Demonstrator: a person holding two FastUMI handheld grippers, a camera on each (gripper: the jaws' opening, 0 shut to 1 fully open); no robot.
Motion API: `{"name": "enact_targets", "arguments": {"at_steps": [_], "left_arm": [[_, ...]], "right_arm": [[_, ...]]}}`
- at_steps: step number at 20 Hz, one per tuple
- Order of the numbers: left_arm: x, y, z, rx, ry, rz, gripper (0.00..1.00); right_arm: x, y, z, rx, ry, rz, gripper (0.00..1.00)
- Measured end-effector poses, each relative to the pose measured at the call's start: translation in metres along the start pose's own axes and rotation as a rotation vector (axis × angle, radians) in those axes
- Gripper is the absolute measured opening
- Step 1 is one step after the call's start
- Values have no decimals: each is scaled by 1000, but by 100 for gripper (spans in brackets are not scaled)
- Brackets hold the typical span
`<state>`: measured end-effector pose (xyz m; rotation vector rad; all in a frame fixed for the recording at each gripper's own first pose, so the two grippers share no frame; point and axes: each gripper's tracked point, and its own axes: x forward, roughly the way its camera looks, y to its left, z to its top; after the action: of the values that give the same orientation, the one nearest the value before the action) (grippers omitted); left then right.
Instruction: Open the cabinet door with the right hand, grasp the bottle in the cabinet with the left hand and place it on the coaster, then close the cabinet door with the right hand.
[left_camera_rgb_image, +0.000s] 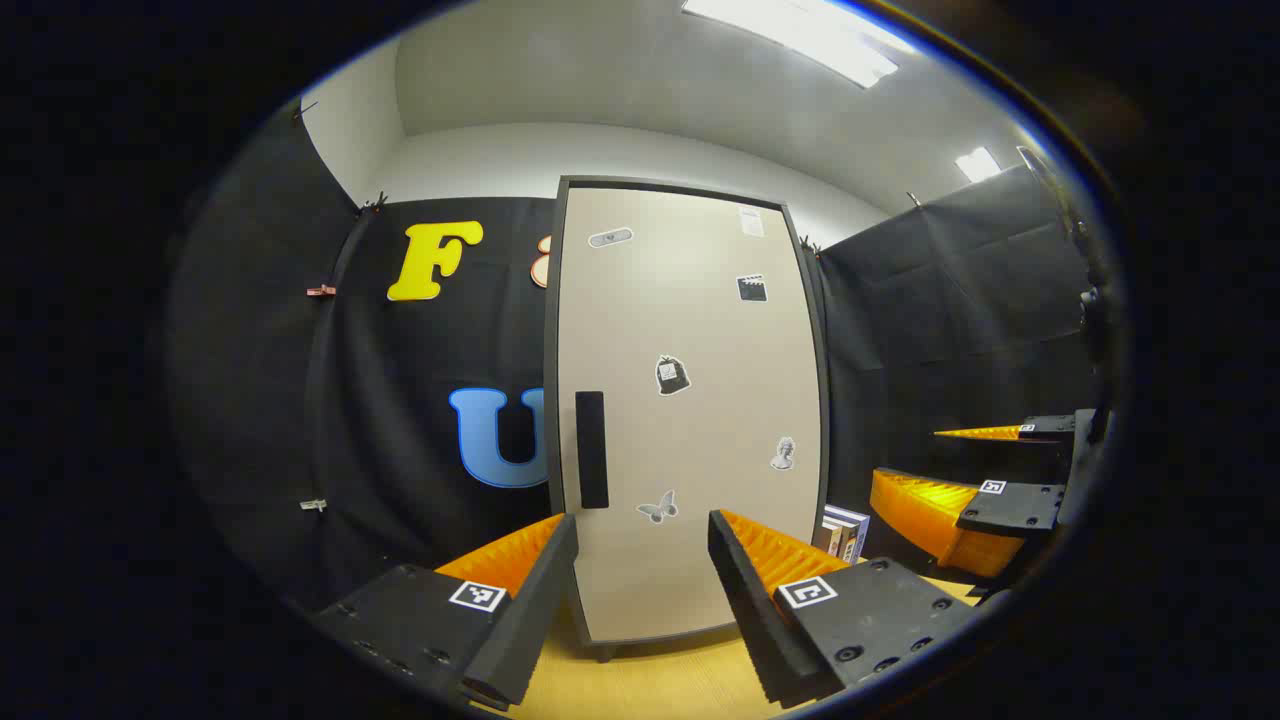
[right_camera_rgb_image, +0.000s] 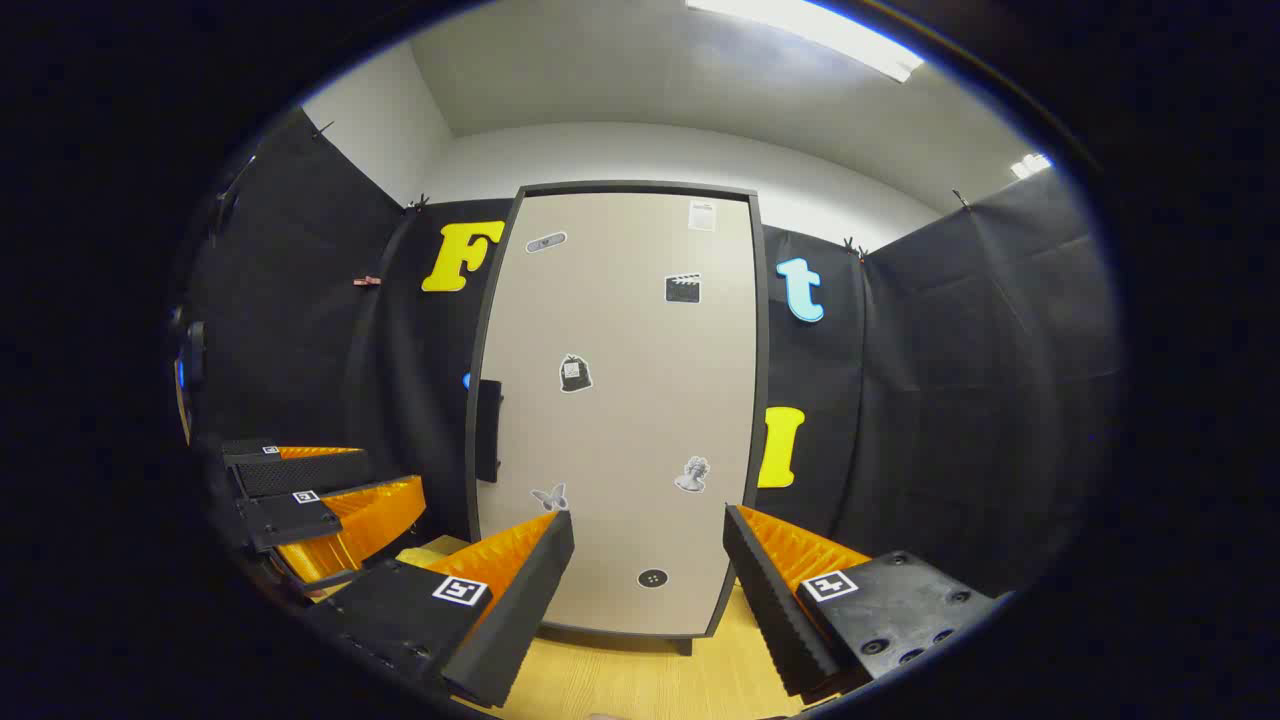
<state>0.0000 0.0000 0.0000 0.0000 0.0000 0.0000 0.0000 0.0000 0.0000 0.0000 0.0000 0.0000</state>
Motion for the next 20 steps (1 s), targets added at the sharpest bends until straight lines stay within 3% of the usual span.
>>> {"name": "enact_targets", "arguments": {"at_steps": [5,16,20], "left_arm": [[4,9,-6,-9,17,34,84],[7,15,-9,-2,15,73,84],[0,29,-11,-3,20,105,84]], "right_arm": [[5,2,-17,20,59,38,98],[18,0,-10,21,38,57,98],[27,18,-7,31,29,117,98]]}}
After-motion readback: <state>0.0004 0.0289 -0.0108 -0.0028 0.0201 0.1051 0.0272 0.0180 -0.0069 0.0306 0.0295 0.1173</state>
